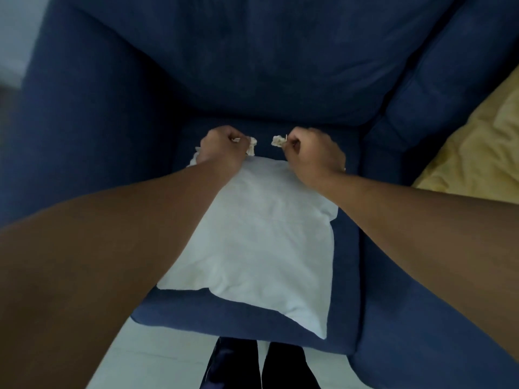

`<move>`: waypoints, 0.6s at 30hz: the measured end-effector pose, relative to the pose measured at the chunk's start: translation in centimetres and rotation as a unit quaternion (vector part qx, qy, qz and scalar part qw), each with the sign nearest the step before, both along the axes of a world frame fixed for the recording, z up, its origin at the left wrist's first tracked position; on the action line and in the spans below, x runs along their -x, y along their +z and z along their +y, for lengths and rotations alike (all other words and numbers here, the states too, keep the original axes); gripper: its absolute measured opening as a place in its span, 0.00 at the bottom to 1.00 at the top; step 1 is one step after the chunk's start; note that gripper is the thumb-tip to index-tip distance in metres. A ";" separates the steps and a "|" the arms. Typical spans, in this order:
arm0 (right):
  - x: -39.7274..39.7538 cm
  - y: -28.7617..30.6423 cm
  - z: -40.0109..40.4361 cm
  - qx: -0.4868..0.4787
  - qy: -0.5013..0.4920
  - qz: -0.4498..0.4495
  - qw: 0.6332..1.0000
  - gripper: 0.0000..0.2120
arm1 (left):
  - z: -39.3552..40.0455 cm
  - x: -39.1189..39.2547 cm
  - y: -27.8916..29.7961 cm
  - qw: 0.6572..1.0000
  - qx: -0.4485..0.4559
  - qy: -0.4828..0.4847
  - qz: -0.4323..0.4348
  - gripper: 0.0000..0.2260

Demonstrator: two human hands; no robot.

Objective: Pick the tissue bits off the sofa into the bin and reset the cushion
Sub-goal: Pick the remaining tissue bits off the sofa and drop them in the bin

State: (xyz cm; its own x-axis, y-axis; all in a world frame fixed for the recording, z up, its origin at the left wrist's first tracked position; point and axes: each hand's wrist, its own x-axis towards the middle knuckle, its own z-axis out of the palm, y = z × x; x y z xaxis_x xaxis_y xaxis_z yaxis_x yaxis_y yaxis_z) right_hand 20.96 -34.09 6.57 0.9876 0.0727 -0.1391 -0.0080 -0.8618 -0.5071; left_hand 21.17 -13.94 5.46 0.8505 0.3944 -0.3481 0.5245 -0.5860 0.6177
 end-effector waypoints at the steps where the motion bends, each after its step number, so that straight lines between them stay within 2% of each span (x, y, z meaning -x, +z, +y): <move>1: 0.3 0.4 0.3 -0.001 0.011 -0.002 1.000 0.07 | 0.2 0.6 0.4 1.000 -0.003 0.007 0.000 0.05; 7: 2.2 2.5 2.7 0.001 0.080 -0.003 0.997 0.06 | 2.3 4.9 2.5 0.999 0.010 0.052 -0.007 0.06; 18: 7.5 4.3 9.1 0.018 0.222 -0.004 0.975 0.07 | 6.7 16.6 5.0 0.977 0.077 0.197 0.009 0.04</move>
